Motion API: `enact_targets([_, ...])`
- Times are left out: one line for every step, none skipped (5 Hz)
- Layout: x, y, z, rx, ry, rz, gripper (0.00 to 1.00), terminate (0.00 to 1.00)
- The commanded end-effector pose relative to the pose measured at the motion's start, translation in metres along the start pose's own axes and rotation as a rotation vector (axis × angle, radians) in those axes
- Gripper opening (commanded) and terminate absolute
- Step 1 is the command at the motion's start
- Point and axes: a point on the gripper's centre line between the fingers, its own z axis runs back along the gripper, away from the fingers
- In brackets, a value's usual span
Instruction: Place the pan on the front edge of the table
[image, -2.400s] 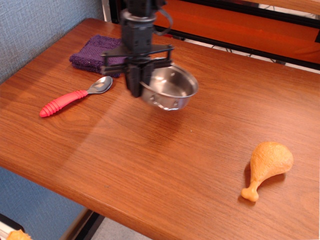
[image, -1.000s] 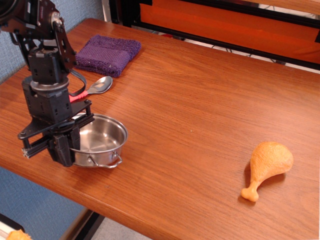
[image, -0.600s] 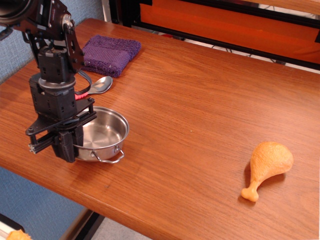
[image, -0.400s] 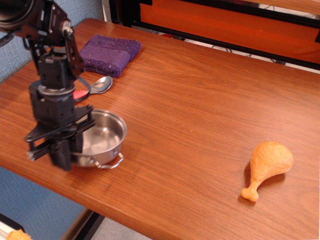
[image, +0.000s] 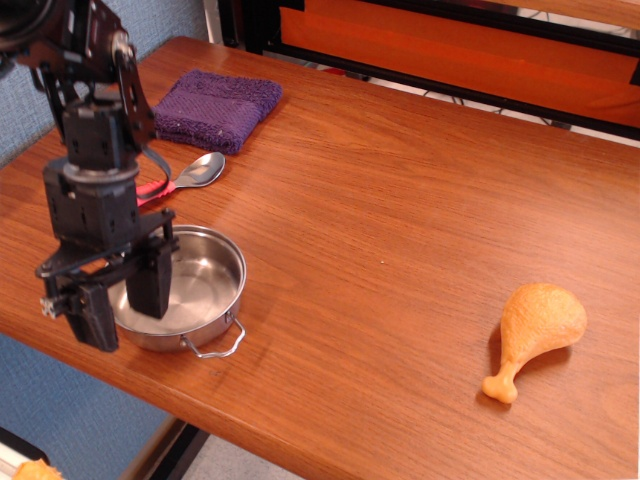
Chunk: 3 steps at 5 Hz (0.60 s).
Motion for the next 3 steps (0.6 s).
enact_targets([-0.028, -0.025, 0.072, -0.102, -0.192, -0.051, 1.0, 0.0])
enact_targets([-0.056, -0.039, 0.084, -0.149, -0.266, -0.276, 1.0, 0.0])
enact_targets([-0.097, -0.056, 0.09, -0.167, -0.355, -0.514, 1.0, 0.0])
